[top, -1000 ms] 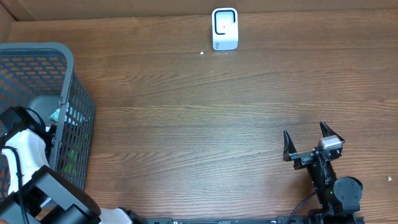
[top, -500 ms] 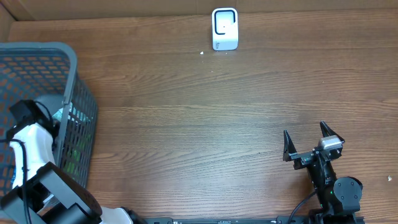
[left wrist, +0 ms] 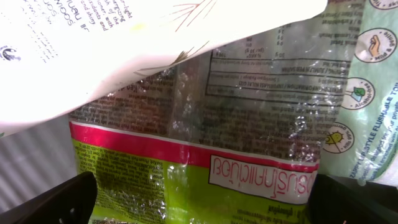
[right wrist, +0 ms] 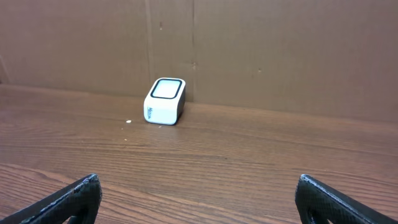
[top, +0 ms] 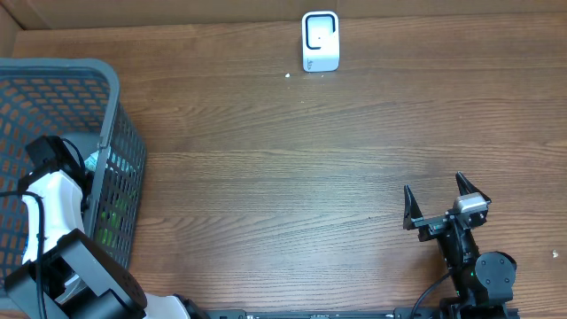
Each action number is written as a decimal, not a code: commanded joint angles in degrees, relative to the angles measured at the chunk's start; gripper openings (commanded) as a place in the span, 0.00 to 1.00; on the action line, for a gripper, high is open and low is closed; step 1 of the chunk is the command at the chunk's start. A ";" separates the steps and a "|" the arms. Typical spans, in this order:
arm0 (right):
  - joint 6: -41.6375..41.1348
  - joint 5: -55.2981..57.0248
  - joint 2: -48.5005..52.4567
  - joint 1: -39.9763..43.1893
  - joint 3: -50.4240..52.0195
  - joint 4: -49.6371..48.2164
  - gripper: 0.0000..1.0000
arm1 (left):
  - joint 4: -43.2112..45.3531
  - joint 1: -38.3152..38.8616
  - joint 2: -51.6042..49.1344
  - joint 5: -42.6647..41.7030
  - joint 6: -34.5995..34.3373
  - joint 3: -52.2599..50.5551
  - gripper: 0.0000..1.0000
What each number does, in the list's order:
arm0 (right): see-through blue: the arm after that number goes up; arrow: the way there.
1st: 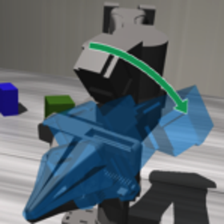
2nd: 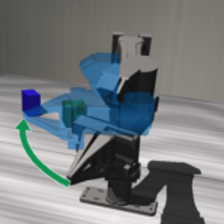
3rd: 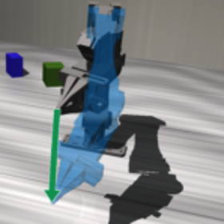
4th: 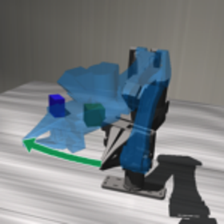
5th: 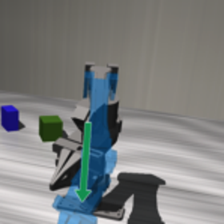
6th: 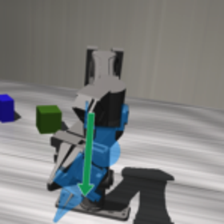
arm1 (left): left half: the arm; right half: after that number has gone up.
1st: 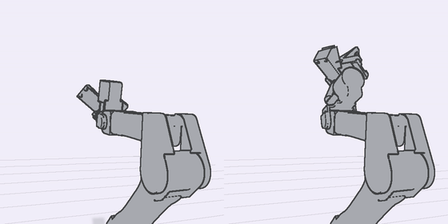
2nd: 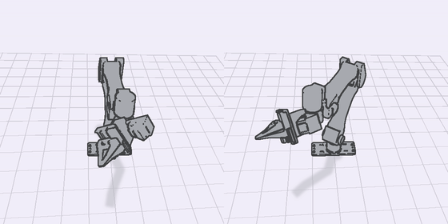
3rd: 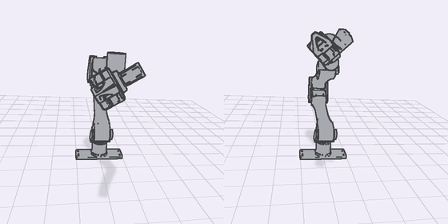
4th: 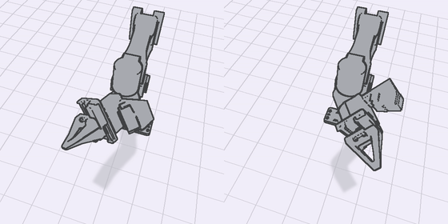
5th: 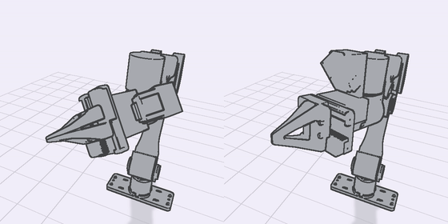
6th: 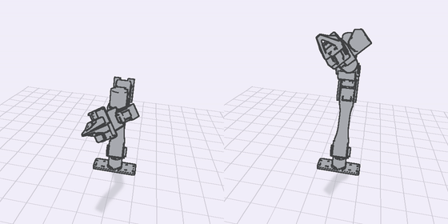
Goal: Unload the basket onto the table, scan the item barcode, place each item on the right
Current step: 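Grasp the green snack bag inside the basket with the left gripper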
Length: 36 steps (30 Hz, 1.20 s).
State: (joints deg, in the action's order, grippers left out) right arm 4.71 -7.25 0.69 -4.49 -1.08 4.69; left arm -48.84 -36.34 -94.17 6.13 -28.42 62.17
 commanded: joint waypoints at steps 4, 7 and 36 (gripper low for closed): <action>0.02 -0.15 -0.52 0.24 0.50 -0.31 1.00 | -0.55 1.16 -0.76 -0.24 -1.97 -0.57 1.00; 0.02 -0.15 -0.50 0.24 0.50 -0.31 1.00 | 0.17 1.18 -0.81 -0.28 -2.05 -0.59 1.00; 0.02 -0.15 -0.52 0.24 0.50 -0.31 1.00 | 9.05 1.11 -0.92 4.90 -1.75 -8.81 0.04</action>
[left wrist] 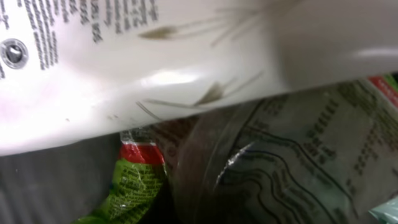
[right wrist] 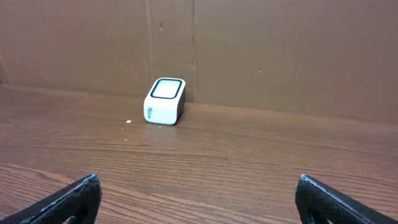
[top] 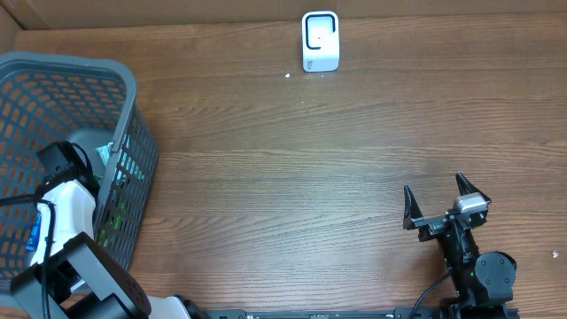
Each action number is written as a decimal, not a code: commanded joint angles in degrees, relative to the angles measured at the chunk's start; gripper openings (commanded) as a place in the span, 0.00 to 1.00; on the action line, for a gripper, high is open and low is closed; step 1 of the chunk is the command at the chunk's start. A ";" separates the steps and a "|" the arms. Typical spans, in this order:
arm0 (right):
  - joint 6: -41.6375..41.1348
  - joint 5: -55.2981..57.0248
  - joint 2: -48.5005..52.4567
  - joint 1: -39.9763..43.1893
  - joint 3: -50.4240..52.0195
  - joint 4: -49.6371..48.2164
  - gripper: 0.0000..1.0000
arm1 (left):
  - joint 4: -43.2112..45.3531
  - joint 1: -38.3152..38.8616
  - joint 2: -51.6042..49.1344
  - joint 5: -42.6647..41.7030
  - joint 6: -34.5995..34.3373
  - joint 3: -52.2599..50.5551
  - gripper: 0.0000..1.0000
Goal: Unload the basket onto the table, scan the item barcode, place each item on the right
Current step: 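Grasp the green snack bag inside the basket with the left gripper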
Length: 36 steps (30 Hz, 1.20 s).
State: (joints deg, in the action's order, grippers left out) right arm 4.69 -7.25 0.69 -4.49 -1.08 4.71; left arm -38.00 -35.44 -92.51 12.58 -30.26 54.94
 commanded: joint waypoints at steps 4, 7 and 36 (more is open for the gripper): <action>0.04 -0.13 -0.50 0.24 0.50 -0.33 1.00 | -8.79 0.22 -1.90 -1.64 0.72 6.23 0.04; 0.04 -0.15 -0.50 0.24 0.50 -0.33 1.00 | -15.21 0.22 -1.33 -1.81 0.70 14.08 0.04; 0.04 -0.13 -0.50 0.24 0.50 -0.33 1.00 | -29.18 5.46 19.85 -10.19 11.58 43.74 0.17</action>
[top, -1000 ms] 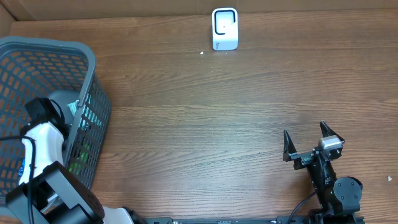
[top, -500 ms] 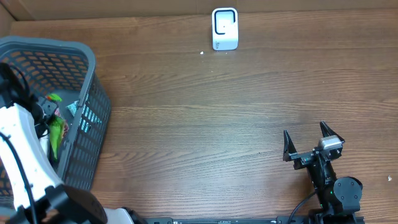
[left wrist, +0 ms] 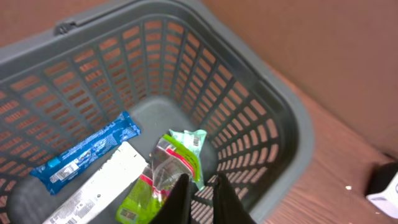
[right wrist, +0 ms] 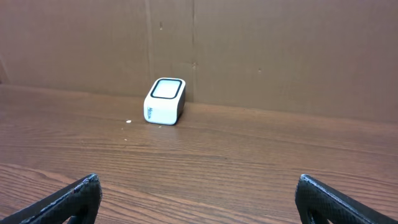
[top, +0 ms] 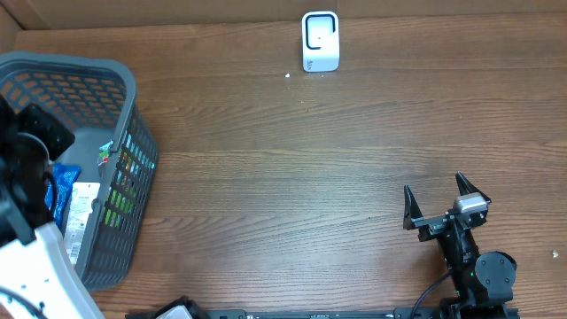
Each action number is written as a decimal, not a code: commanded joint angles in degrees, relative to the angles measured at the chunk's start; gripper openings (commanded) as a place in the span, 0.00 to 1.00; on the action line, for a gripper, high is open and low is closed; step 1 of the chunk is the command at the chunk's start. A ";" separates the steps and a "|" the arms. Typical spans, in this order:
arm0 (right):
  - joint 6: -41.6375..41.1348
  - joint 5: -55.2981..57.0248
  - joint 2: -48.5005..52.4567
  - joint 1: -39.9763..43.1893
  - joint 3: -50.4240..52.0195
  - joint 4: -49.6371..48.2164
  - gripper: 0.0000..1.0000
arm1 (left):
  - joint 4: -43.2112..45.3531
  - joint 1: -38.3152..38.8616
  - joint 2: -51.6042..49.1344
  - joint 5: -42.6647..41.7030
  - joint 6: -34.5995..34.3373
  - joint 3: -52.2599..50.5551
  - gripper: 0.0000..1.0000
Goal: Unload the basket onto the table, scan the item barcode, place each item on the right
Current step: 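Grasp the green snack bag inside the basket with the left gripper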
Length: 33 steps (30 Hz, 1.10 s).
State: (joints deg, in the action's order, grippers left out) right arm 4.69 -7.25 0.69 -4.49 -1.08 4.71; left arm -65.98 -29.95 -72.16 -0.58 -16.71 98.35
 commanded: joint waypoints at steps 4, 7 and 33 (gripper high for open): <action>0.04 -0.15 -0.50 0.24 0.50 -0.33 1.00 | -3.56 -0.02 -3.74 4.13 -3.43 -1.18 0.47; 0.04 -0.15 -0.50 0.24 0.50 -0.33 1.00 | -4.31 -0.02 -7.91 4.13 -4.55 -2.78 0.59; 0.07 -0.15 -0.50 0.24 0.50 -0.33 1.00 | 6.14 -2.25 -35.10 -1.01 9.03 -18.14 0.79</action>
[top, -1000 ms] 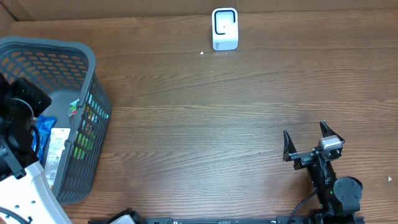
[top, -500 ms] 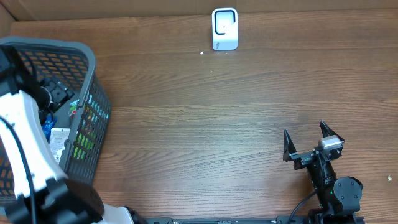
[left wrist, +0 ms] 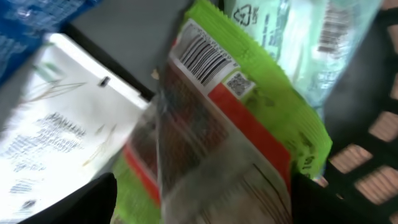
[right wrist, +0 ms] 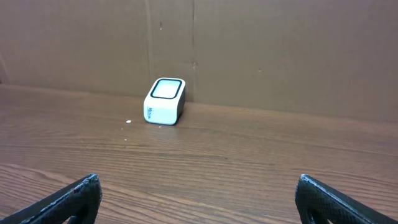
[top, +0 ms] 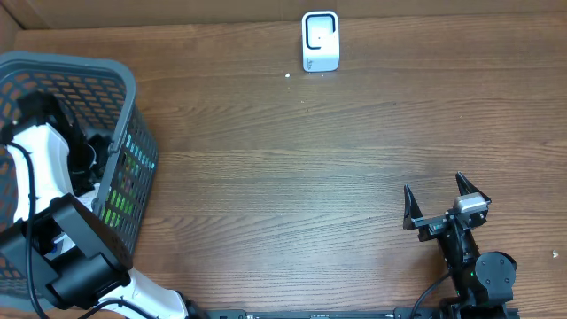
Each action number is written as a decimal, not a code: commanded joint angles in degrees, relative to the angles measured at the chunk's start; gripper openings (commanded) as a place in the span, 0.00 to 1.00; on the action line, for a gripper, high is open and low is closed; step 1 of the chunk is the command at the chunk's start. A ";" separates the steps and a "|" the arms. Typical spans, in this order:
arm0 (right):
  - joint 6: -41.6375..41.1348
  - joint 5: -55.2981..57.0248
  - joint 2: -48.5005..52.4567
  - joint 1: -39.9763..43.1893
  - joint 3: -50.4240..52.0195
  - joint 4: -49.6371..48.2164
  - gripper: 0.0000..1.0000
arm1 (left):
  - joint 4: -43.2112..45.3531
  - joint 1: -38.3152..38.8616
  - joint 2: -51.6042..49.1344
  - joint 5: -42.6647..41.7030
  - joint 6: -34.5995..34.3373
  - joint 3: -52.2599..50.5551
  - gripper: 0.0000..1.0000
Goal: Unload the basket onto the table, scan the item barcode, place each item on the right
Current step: 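Grasp the green snack bag inside the basket with the left gripper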
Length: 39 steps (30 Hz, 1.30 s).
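Note:
In the left wrist view a green and red snack packet [left wrist: 249, 118] with a barcode [left wrist: 204, 59] lies in the grey basket [top: 133, 97]. My left gripper [left wrist: 202, 200] is open just above the packet, one black finger [left wrist: 87, 202] on each side of it, nothing gripped. In the overhead view the left arm [top: 40, 146] reaches down into the basket. The white scanner [top: 320, 40] stands at the table's far edge and also shows in the right wrist view [right wrist: 165, 101]. My right gripper [top: 438, 208] is open and empty near the front right.
Beside the green packet in the basket lie a white printed packet [left wrist: 68, 130], a pale green packet [left wrist: 305, 37] and a blue wrapper [left wrist: 37, 15]. A brown cardboard wall [right wrist: 249, 50] stands behind the scanner.
My left gripper was shut and empty high above the basket. Now it is open down inside the basket, close over the green packet. The right arm has not moved.
First my left gripper was open low in the basket over the green packet. Then it was still pressed among the packets and the basket stood slightly further right. Then it was raised and shut on nothing, and now it is down again and open.

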State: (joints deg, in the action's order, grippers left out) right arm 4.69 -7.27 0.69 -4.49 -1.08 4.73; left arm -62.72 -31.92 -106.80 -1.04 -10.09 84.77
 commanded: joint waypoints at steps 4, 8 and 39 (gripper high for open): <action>0.04 -0.13 -0.50 0.24 0.50 -0.35 1.00 | 8.24 -0.31 -0.70 -0.46 2.38 -8.85 0.78; 0.04 -0.13 -0.50 0.24 0.50 -0.35 1.00 | 11.47 -0.31 -0.79 -0.42 2.14 -11.28 0.71; 0.04 -0.13 -0.50 0.24 0.50 -0.35 1.00 | -11.52 -0.92 14.45 4.44 -4.00 18.34 0.04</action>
State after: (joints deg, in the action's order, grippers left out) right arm 4.69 -7.25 0.69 -4.49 -1.08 4.71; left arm -74.08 -32.88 -94.65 1.39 -12.12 101.43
